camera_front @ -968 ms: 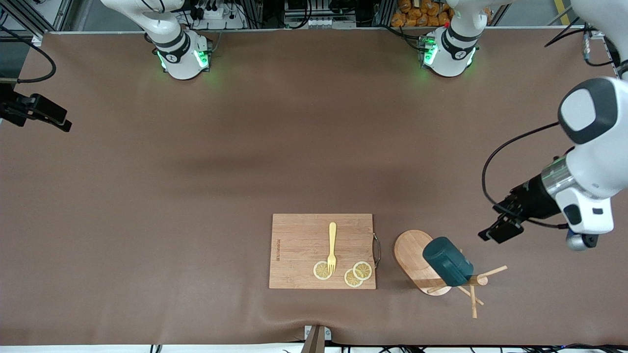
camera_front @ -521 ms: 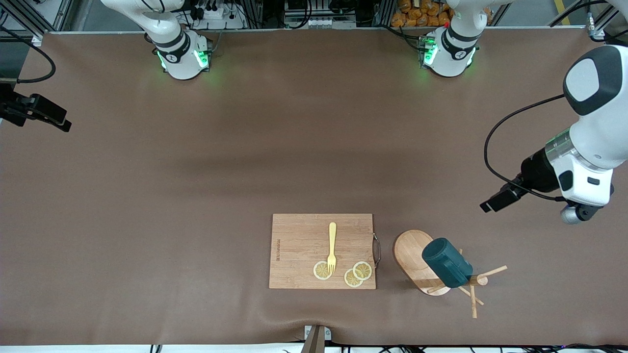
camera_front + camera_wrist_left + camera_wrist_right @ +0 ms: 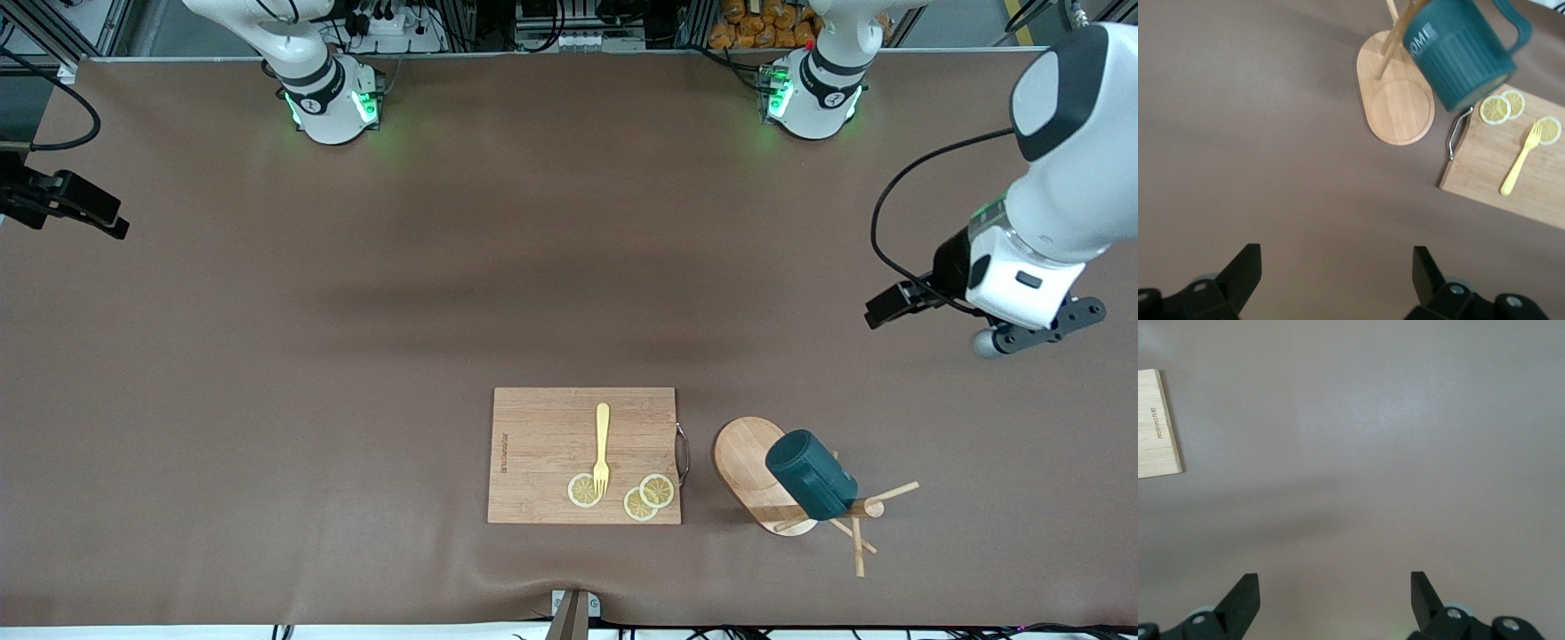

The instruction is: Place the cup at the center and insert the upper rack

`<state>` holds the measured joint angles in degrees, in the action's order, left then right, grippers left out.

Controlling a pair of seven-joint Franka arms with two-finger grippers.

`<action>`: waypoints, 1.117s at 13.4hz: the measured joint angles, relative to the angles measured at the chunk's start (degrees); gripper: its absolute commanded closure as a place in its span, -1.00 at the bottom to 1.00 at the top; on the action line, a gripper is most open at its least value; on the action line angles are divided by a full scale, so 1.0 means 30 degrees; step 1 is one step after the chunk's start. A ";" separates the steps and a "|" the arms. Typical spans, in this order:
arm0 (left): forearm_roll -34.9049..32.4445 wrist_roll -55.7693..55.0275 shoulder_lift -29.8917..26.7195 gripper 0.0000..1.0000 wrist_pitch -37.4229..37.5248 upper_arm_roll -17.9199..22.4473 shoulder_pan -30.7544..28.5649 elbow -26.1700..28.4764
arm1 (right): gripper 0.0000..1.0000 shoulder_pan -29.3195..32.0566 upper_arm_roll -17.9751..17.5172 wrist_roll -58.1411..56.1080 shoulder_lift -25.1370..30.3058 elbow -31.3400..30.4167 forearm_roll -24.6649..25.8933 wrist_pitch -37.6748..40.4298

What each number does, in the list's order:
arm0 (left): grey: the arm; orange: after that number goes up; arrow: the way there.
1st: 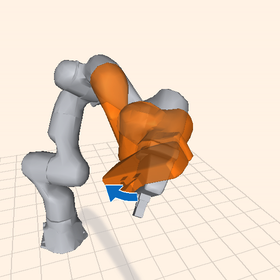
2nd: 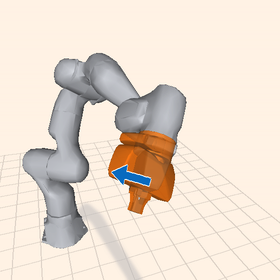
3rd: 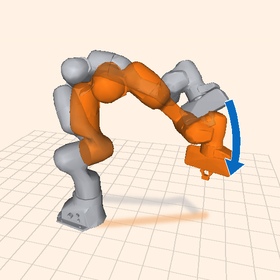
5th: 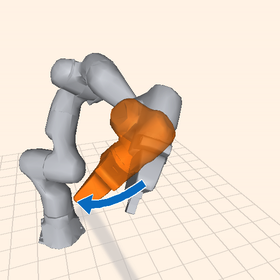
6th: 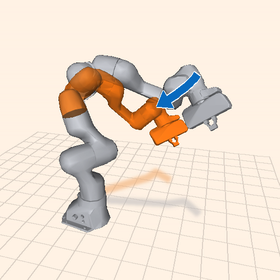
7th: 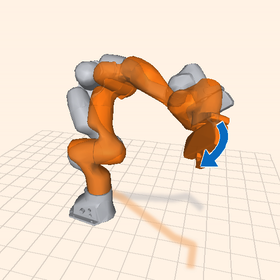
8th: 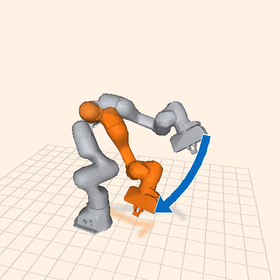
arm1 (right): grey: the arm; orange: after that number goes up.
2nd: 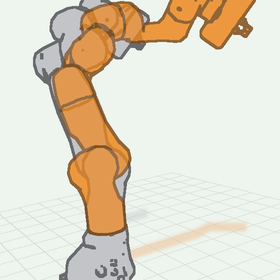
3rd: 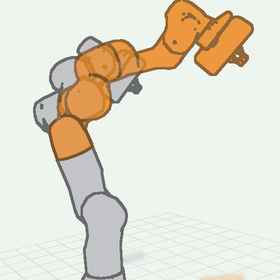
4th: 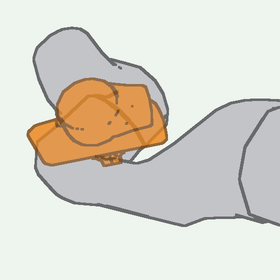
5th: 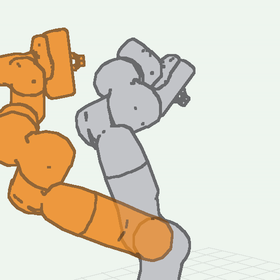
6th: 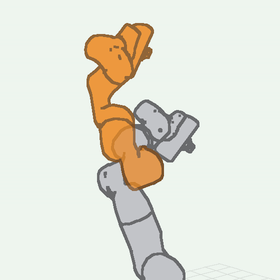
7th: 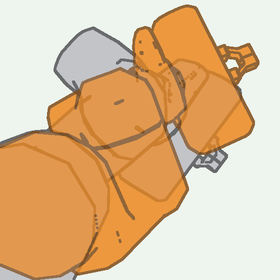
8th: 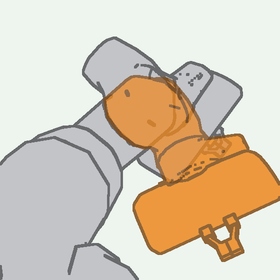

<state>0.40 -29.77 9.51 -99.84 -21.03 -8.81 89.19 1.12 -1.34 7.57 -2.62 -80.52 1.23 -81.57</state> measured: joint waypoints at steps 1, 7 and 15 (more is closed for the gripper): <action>-0.0015 0.0320 -0.0220 -1.00 0.0282 -0.0037 0.0140 0.0100 | -1.00 0.0000 0.0001 0.0001 0.0000 0.0000 0.0000 0.0000; -0.0452 0.5719 -0.1844 -1.00 0.2371 0.3875 0.2979 0.0327 | -1.00 0.0000 0.0003 0.0003 0.0000 0.0000 0.0000 0.0051; -0.0452 1.0266 -0.3457 -1.00 0.4341 0.6409 0.5049 0.0325 | -1.00 0.0000 0.0006 0.0004 0.0000 0.0000 0.0000 0.0109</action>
<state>-0.96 1.03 -0.86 -86.82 -1.81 6.34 90.16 1.12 -1.32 7.58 -2.62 -80.52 1.23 -81.25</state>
